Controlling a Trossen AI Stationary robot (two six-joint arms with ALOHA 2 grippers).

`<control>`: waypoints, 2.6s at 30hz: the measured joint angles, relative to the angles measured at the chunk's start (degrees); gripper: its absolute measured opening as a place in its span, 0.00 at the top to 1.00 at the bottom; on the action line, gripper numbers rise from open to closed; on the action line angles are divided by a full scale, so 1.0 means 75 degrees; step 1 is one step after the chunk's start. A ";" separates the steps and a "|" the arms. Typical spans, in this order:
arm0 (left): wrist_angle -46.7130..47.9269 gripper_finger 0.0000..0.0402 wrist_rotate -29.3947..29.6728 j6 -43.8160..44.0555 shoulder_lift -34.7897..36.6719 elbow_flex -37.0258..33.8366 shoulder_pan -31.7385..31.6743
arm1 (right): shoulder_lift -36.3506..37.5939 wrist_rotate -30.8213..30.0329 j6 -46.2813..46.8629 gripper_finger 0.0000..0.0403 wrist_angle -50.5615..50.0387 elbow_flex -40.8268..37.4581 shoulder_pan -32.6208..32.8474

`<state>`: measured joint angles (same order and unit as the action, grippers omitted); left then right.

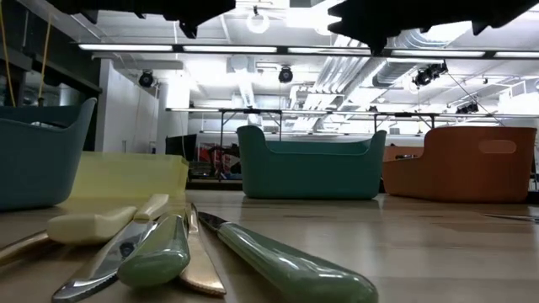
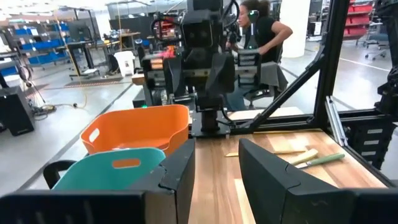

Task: Sort silverware by color (type)
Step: Put the yellow knife into the green bin

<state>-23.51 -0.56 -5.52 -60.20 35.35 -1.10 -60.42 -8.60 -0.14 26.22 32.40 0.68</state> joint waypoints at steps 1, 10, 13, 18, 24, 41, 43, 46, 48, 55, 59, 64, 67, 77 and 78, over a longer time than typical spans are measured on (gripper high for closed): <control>-0.0074 0.71 0.0000 -0.0018 -0.0052 0.0000 0.0000 | 0.0000 -0.0008 0.0011 0.59 -0.0026 -0.0040 -0.0007; -0.0468 0.71 0.0000 -0.0015 -0.0187 0.0000 -0.0006 | -0.0003 -0.0020 0.0008 0.59 -0.0074 -0.0189 -0.0043; -0.0440 0.71 0.0000 -0.0012 -0.0187 0.0000 -0.0006 | -0.0003 -0.0017 -0.0015 0.59 -0.0090 -0.0189 -0.0040; -0.0409 0.71 0.0000 -0.0015 -0.0187 0.0000 -0.0006 | -0.0003 -0.0015 0.0021 0.59 -0.0088 -0.0189 -0.0040; -0.0280 0.71 -0.0001 -0.0018 -0.0187 0.0000 -0.0006 | -0.0003 0.0000 0.0038 0.59 -0.0088 -0.0189 -0.0040; -0.0241 0.71 0.0000 0.0104 -0.0187 0.0000 -0.0006 | -0.0006 0.0006 0.0021 0.59 -0.0094 -0.0189 -0.0040; -0.0237 0.71 0.0000 0.0107 -0.0187 0.0000 -0.0006 | -0.0006 0.0006 0.0021 0.59 -0.0094 -0.0189 -0.0040; -0.0156 0.71 -0.0003 0.0107 -0.0187 0.0000 0.0011 | -0.0006 0.0003 0.0038 0.59 -0.0094 -0.0189 -0.0040; -0.0134 0.71 -0.0003 0.0107 -0.0187 0.0000 0.0015 | -0.0009 0.0003 0.0038 0.59 -0.0094 -0.0189 -0.0040; -0.0154 0.71 -0.0003 0.0107 -0.0187 0.0000 0.0005 | -0.0009 -0.0008 0.0041 0.59 -0.0227 -0.0189 -0.0040; -0.0154 0.71 -0.0003 0.0107 -0.0187 0.0000 0.0000 | -0.0009 -0.0029 0.0041 0.59 -0.0245 -0.0189 -0.0042; -0.0154 0.71 -0.0003 0.0107 -0.0187 0.0000 0.0000 | -0.0009 -0.0026 0.0041 0.59 -0.0244 -0.0189 -0.0040; -0.0126 0.71 -0.0003 0.0107 -0.0187 0.0000 0.0000 | -0.0009 -0.0073 0.0043 0.59 -0.0243 -0.0189 -0.0040; -0.0040 0.71 -0.0003 0.0043 -0.0187 0.0000 0.0000 | -0.0009 -0.0658 0.0044 0.59 -0.0273 -0.0189 -0.0041; -0.0037 0.71 -0.0003 0.0043 -0.0187 0.0000 0.0000 | -0.0009 -0.0656 0.0042 0.59 -0.0272 -0.0186 -0.0040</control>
<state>-23.79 -0.58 -5.19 -61.60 35.35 -1.10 -60.49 -13.52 0.17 24.18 31.00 0.38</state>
